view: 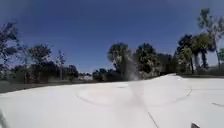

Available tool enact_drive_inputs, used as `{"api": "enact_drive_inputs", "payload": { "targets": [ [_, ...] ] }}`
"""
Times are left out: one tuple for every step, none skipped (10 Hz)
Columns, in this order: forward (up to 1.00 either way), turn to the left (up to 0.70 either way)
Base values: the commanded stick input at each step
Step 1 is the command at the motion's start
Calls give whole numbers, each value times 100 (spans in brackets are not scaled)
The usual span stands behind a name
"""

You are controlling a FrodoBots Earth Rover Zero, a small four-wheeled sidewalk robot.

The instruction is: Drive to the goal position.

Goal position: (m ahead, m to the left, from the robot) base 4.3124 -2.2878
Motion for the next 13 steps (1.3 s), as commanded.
{"api": "enact_drive_inputs", "payload": {
  "targets": [
    [70,0],
    [70,0],
    [70,-10],
    [70,-14],
    [70,-14],
    [70,-14],
    [70,-14],
    [70,-14],
    [70,-14],
    [70,-14],
    [70,-14],
    [70,-14],
    [70,-14]
  ]
}}
